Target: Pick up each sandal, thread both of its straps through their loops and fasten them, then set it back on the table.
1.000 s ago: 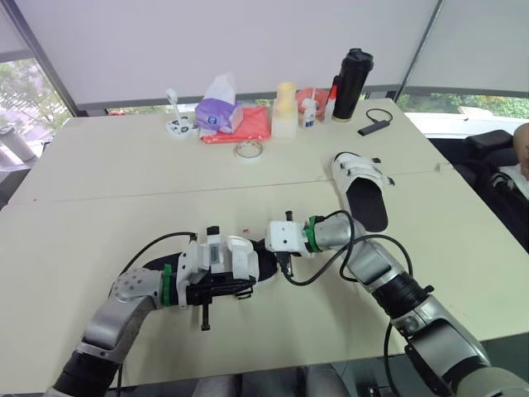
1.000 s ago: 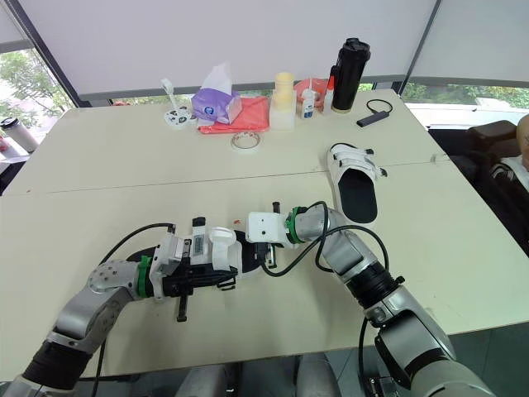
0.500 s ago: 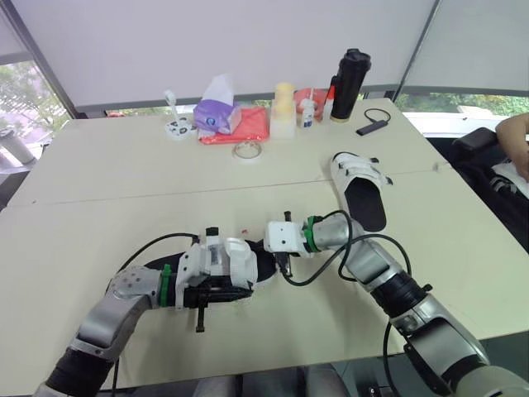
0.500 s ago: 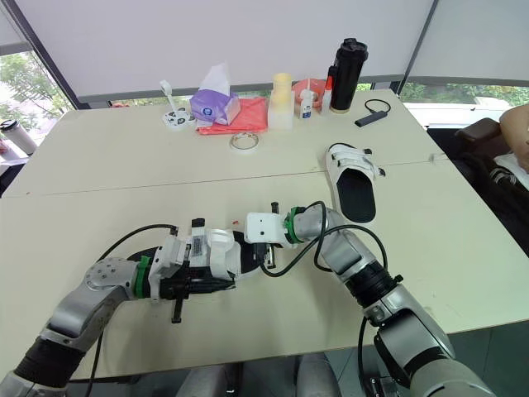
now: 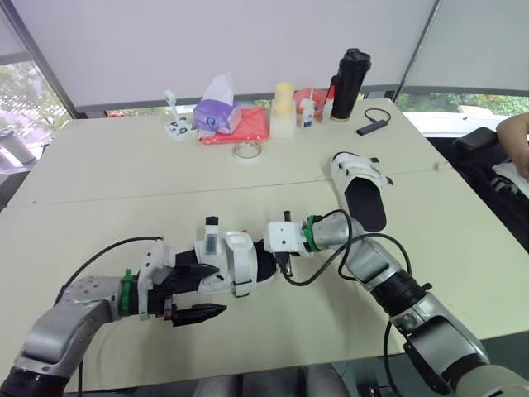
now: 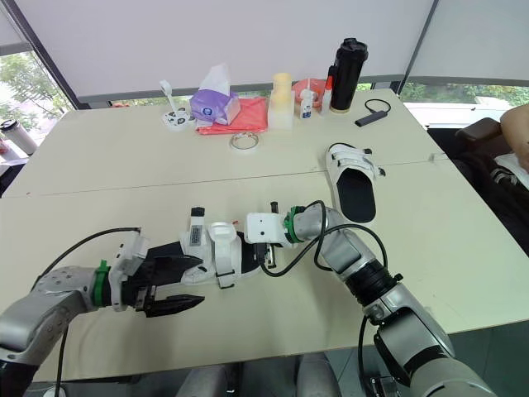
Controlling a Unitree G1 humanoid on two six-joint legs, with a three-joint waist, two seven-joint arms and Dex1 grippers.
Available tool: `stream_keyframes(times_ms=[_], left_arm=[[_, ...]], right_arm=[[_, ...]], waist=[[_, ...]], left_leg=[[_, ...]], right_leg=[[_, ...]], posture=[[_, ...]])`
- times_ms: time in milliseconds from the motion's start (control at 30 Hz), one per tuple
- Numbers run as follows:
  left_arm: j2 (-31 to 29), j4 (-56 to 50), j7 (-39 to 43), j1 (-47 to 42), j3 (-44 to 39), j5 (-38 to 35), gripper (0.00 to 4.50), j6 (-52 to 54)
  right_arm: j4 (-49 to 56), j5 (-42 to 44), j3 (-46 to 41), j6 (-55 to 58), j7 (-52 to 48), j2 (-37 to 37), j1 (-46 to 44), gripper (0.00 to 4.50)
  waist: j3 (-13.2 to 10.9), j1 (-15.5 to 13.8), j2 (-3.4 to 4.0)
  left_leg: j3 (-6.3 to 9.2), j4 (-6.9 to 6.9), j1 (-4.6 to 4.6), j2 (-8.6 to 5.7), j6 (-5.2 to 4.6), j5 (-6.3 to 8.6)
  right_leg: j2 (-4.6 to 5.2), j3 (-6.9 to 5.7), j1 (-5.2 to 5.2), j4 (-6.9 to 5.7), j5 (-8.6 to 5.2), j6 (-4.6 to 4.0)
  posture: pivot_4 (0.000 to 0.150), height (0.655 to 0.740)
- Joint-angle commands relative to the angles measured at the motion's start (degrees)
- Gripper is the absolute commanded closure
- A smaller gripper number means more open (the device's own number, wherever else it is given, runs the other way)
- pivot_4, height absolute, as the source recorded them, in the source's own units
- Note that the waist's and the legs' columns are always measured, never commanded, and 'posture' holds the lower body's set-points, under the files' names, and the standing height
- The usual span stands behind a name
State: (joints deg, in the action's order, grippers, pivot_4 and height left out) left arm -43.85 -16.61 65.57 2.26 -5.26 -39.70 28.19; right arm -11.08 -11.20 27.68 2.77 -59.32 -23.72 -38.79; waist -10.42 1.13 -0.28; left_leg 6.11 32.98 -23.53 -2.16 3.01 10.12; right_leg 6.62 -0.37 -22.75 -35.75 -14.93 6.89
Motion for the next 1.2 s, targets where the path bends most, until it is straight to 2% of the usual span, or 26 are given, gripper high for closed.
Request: stream_keyframes(times_ms=[33,233,400,533,800,1000,1200], left_arm=[[-0.8,-1.5,-1.6,0.6,-5.3,-5.7,0.04,4.8],[-5.6,-4.1,3.0,5.3,-7.0,-8.1,0.04,8.8],[-9.1,-3.7,9.0,12.0,-4.8,-1.7,0.04,3.0],[-6.7,-3.2,8.5,12.8,-3.3,0.3,0.04,0.2],[5.2,1.1,1.4,5.5,6.8,8.9,0.04,-6.8],[9.1,5.7,-1.2,2.3,9.4,14.3,0.04,-13.0],[11.5,6.4,-2.8,1.8,9.3,15.9,0.04,-16.9]], right_arm=[[-2.0,-1.5,1.3,0.1,-0.5,-0.2,0.3,4.50],[-2.7,-1.5,1.3,-0.6,-0.7,-0.2,0.1,4.50],[-2.9,-1.6,1.4,-0.8,-0.7,0.0,-0.1,4.50],[-2.9,-1.7,1.4,-0.8,-0.7,0.0,-0.1,4.50],[-1.8,-1.6,1.3,0.0,-0.8,-0.1,0.4,4.50],[-1.0,-1.5,1.1,0.7,-1.1,-0.6,0.5,4.50],[-0.1,-1.4,1.0,1.5,-1.2,-0.8,1.0,4.50]], waist=[[0.0,0.0,0.00],[0.0,0.1,0.00],[0.0,0.1,-0.01],[0.0,0.1,0.00],[0.0,0.0,-0.04],[0.0,-0.3,-0.02],[0.1,-0.4,-0.01]], left_leg=[[0.01,0.00,0.00,0.01,0.04,0.03],[-0.02,-0.01,-0.01,0.01,0.12,0.07],[-0.09,-0.01,-0.09,0.03,0.20,0.12],[-0.10,-0.01,-0.19,0.14,0.22,0.14],[-0.16,0.00,-0.31,-0.01,0.07,0.04],[-0.29,0.02,-0.31,0.04,0.04,0.02],[-0.28,0.14,-0.30,0.04,0.15,0.09]], right_leg=[[0.00,0.00,-0.01,0.00,-0.01,0.02],[0.06,0.01,-0.04,0.01,0.08,-0.15],[0.08,0.02,-0.35,0.09,0.10,-0.19],[0.14,0.02,-0.40,0.28,0.16,-0.30],[0.04,0.00,-0.36,0.25,0.22,-0.31],[-0.12,-0.03,-0.37,0.04,0.23,-0.34],[-0.05,-0.03,-0.36,0.07,0.24,-0.35]], posture=[[0.150,0.7400],[0.150,0.7400],[0.150,0.7400],[0.150,0.7400],[0.150,0.7400],[0.150,0.7400],[0.150,0.7400]])
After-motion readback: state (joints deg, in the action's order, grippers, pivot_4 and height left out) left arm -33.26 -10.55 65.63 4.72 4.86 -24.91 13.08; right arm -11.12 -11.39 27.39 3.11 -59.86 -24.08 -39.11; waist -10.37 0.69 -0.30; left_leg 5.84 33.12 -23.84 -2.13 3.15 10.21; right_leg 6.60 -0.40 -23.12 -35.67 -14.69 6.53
